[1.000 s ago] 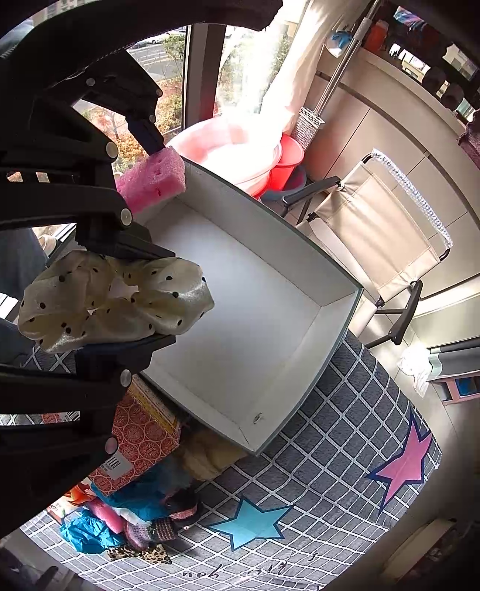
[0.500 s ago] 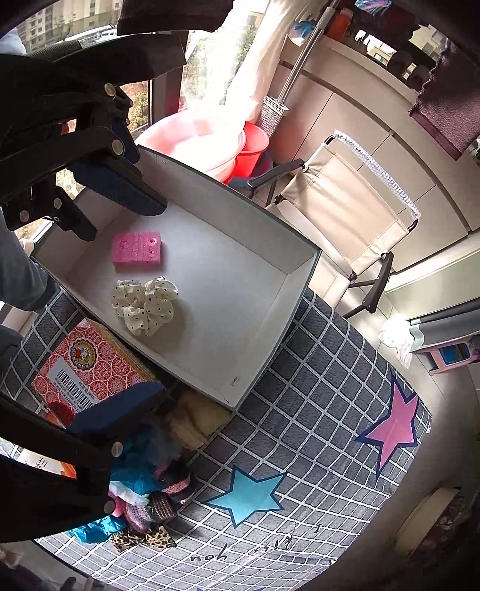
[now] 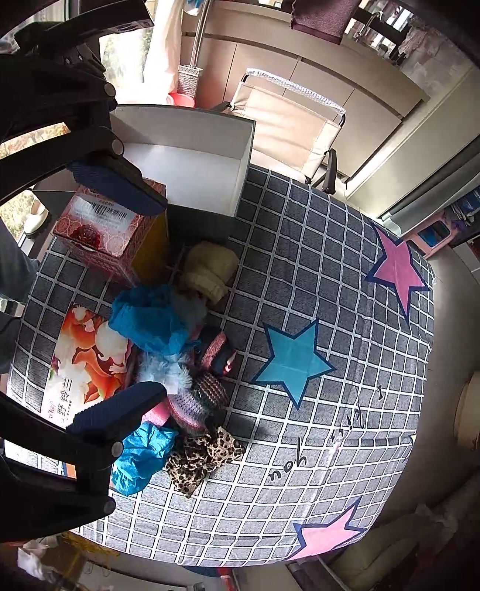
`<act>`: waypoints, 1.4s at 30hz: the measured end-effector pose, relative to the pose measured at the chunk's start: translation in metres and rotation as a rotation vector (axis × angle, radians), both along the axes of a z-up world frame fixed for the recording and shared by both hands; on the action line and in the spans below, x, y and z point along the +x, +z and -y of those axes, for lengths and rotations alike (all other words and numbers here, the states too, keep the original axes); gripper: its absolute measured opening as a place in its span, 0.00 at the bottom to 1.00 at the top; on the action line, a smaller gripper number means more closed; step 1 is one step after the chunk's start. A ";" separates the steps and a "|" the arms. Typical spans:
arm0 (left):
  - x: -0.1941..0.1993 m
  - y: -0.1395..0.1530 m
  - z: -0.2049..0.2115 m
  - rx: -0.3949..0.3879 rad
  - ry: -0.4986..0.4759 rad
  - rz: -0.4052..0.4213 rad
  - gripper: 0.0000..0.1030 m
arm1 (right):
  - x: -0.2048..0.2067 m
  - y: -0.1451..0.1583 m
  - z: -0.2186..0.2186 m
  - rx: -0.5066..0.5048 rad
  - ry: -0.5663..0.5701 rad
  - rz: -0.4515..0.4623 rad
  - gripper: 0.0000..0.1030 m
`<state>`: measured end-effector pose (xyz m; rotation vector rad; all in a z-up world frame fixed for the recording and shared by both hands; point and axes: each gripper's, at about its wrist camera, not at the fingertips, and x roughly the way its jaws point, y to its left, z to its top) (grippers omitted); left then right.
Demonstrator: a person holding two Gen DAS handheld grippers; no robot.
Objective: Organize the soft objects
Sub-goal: 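Grasp the striped knit hat with the left gripper while the right grasps the leopard scrunchie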
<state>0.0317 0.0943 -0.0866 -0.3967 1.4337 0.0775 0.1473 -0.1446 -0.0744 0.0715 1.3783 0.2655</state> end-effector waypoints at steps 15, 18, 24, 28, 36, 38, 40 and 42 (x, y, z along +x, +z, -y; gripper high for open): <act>0.095 0.008 0.099 0.022 -0.125 -0.012 1.00 | 0.037 -0.100 0.175 -0.062 -0.421 -0.157 0.90; 0.111 0.000 0.118 0.038 -0.133 -0.035 1.00 | 0.056 -0.120 0.178 -0.047 -0.430 -0.163 0.90; 0.135 -0.018 0.150 0.086 -0.137 -0.079 1.00 | 0.083 -0.168 0.153 -0.083 -0.298 -0.206 0.90; 0.154 -0.034 0.170 0.099 -0.146 -0.107 1.00 | 0.079 -0.168 0.149 -0.169 -0.183 -0.180 0.83; 0.197 -0.090 0.204 0.181 -0.269 -0.222 1.00 | 0.053 -0.151 0.194 -0.117 -0.107 -0.138 0.42; 0.202 -0.107 0.211 0.180 -0.315 -0.260 0.99 | 0.050 -0.146 0.212 -0.052 -0.158 -0.138 0.42; 0.206 -0.124 0.218 0.197 -0.359 -0.307 0.97 | 0.046 -0.140 0.227 -0.019 -0.189 -0.132 0.42; 0.209 -0.138 0.224 0.235 -0.401 -0.335 0.96 | 0.042 -0.134 0.240 0.011 -0.212 -0.127 0.42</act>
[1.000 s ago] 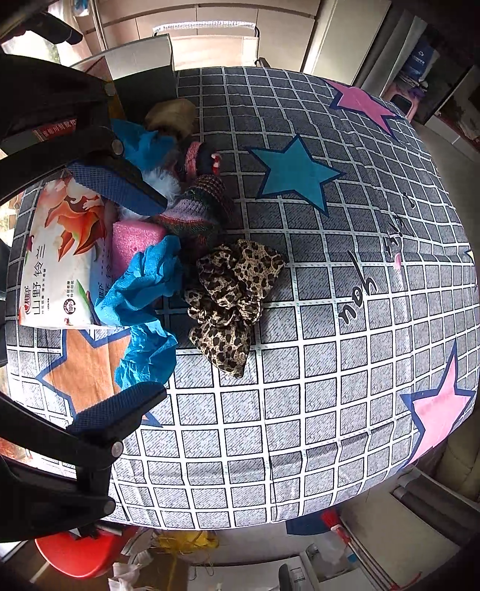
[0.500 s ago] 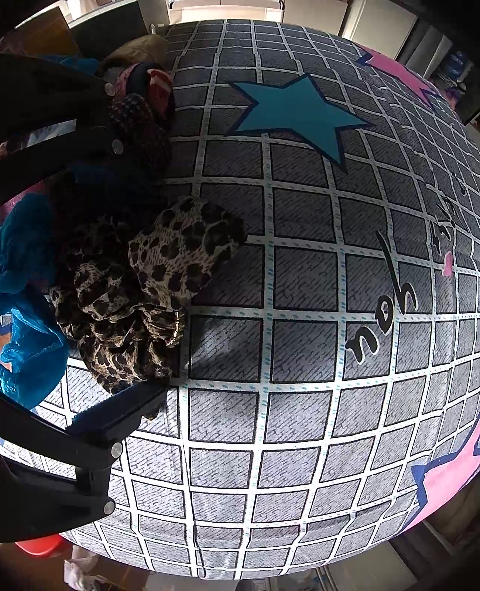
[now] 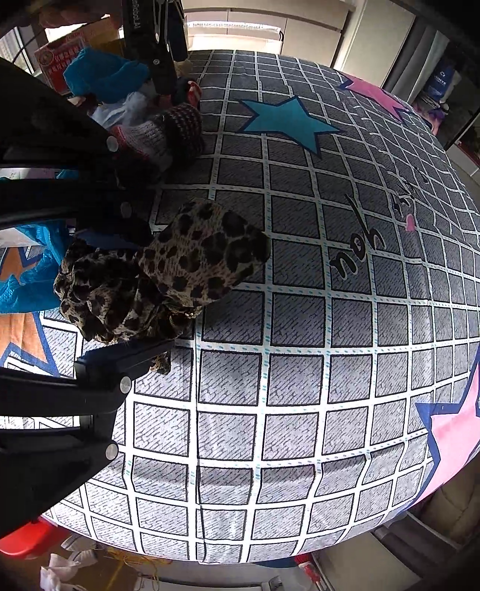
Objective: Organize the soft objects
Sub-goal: 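Grasp the striped knit hat with the left gripper while the right grasps the leopard scrunchie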
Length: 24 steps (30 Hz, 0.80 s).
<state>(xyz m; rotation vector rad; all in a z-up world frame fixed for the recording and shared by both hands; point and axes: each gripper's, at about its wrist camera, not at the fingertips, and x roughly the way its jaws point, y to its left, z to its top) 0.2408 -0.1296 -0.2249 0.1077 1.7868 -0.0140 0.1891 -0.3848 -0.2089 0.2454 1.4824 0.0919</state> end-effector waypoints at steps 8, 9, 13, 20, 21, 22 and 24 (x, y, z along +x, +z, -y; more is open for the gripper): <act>-0.001 -0.030 0.016 -0.037 -0.092 -0.093 0.47 | -0.010 0.017 0.008 0.075 -0.051 0.030 0.42; -0.002 -0.027 0.019 -0.029 -0.110 -0.075 0.41 | -0.011 0.020 0.008 0.080 -0.055 0.035 0.42; -0.005 -0.002 0.020 -0.062 -0.109 0.048 0.29 | -0.014 0.031 0.004 0.091 -0.061 0.057 0.42; -0.019 0.053 0.004 -0.072 -0.039 0.233 0.29 | -0.024 0.050 -0.002 0.088 -0.065 0.076 0.42; -0.023 0.062 0.002 -0.073 -0.037 0.257 0.29 | -0.026 0.052 -0.006 0.083 -0.062 0.077 0.42; -0.028 0.070 0.002 -0.075 -0.036 0.280 0.29 | -0.028 0.055 -0.009 0.079 -0.057 0.079 0.42; -0.038 0.089 -0.001 -0.082 -0.042 0.328 0.29 | -0.033 0.059 -0.015 0.076 -0.053 0.079 0.42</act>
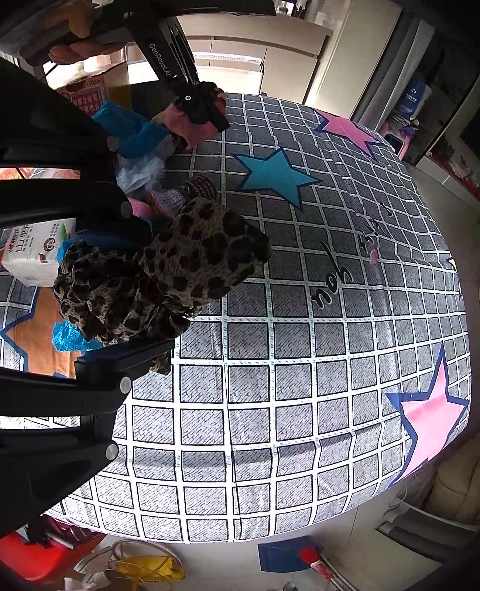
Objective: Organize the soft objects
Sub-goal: 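Grasp the striped knit hat with the left gripper while the right grasps the leopard scrunchie, then carry the knit hat and leopard scrunchie in both grippers over the white box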
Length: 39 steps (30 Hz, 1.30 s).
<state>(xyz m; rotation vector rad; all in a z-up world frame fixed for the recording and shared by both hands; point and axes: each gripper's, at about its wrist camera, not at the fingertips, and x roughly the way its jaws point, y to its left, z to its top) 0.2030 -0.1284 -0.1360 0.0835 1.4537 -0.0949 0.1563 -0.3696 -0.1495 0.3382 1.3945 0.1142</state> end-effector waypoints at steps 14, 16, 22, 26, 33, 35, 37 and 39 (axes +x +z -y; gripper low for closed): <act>-0.075 0.097 -0.032 -0.085 -0.004 0.227 0.29 | -0.044 0.046 -0.073 -0.001 0.055 0.021 0.42; -0.086 0.105 -0.041 -0.087 -0.001 0.244 0.29 | -0.049 0.052 -0.083 0.000 0.060 0.025 0.42; -0.110 0.113 -0.068 -0.105 0.020 0.256 0.29 | -0.061 0.067 -0.111 -0.012 0.072 0.050 0.42; -0.125 0.117 -0.087 -0.104 0.048 0.270 0.29 | -0.067 0.077 -0.128 -0.023 0.087 0.069 0.42; -0.147 0.123 -0.120 -0.087 0.091 0.301 0.29 | -0.073 0.092 -0.152 -0.035 0.116 0.101 0.42; -0.153 0.123 -0.128 -0.084 0.106 0.306 0.29 | -0.074 0.094 -0.158 -0.038 0.127 0.108 0.42; -0.157 0.122 -0.135 -0.081 0.118 0.308 0.29 | -0.077 0.096 -0.165 -0.040 0.141 0.112 0.42; -0.162 0.120 -0.140 -0.081 0.127 0.302 0.29 | -0.079 0.096 -0.172 -0.043 0.153 0.112 0.42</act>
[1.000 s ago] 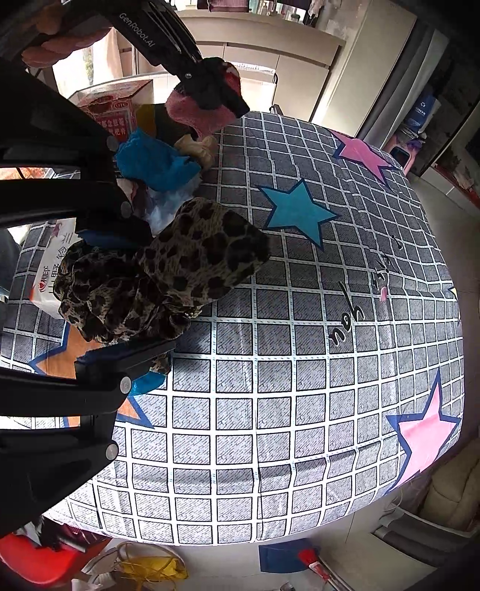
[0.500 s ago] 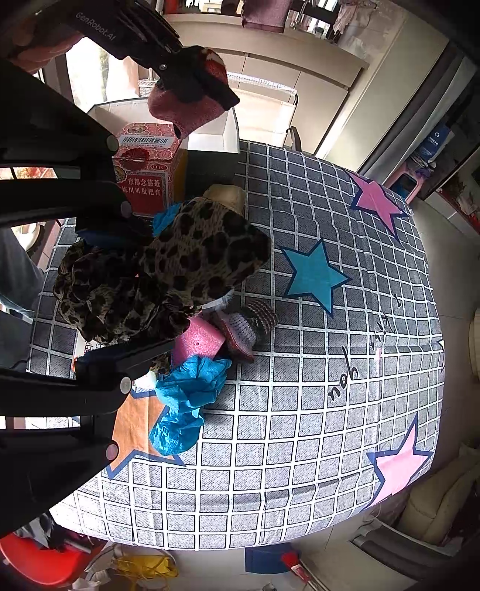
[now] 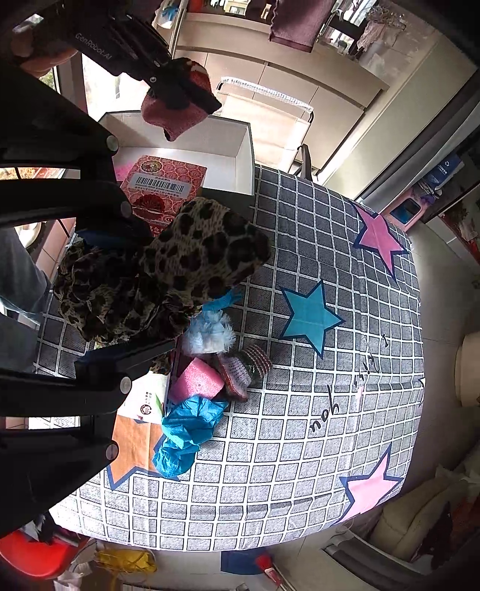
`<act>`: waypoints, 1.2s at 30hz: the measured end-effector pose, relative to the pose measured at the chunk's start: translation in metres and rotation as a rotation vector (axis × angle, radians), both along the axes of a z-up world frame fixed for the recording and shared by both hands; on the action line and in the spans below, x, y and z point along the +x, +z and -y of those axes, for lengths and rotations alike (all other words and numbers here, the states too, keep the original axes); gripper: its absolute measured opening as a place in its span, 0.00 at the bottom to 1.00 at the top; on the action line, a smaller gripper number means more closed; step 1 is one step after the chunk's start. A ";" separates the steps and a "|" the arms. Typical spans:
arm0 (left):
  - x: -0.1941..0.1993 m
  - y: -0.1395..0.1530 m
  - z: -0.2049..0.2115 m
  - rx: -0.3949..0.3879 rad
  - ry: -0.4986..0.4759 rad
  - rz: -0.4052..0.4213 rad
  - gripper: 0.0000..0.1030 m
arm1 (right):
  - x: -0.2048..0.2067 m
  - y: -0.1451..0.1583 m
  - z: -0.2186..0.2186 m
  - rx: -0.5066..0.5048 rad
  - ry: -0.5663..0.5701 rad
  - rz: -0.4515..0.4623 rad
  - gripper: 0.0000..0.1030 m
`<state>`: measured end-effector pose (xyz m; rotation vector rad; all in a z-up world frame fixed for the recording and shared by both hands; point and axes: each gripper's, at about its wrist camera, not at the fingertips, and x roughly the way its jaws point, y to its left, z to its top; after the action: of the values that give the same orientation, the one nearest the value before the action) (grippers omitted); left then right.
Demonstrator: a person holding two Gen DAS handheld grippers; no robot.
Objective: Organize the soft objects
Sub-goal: 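Carry the knit hat and leopard scrunchie in both grippers over the white box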
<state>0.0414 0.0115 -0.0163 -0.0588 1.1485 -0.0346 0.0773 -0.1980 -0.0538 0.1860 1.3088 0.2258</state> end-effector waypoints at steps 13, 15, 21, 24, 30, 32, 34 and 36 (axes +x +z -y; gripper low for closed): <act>-0.023 -0.010 -0.028 0.012 0.040 -0.013 0.29 | -0.010 0.002 -0.031 -0.010 0.059 0.006 0.42; -0.025 -0.011 -0.031 0.011 0.043 -0.014 0.29 | -0.011 0.003 -0.033 -0.015 0.062 0.006 0.42; -0.027 -0.014 -0.037 0.012 0.043 -0.016 0.29 | -0.012 0.003 -0.039 -0.022 0.071 0.005 0.42; -0.027 -0.015 -0.038 0.013 0.045 -0.016 0.29 | -0.013 0.002 -0.043 -0.026 0.074 0.004 0.42; -0.032 -0.020 -0.051 0.012 0.067 -0.017 0.29 | -0.011 0.004 -0.055 -0.036 0.100 0.007 0.42; -0.033 -0.021 -0.055 0.017 0.075 -0.019 0.29 | -0.010 0.003 -0.061 -0.038 0.114 0.006 0.42; -0.034 -0.023 -0.058 0.019 0.085 -0.022 0.29 | -0.009 0.003 -0.068 -0.041 0.133 0.004 0.42; -0.036 -0.025 -0.062 0.016 0.100 -0.027 0.29 | -0.007 0.002 -0.076 -0.042 0.153 0.003 0.42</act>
<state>0.0056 0.0735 -0.0410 -0.1025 1.1716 0.0638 0.0699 -0.1219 -0.0520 0.0495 1.3246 0.3276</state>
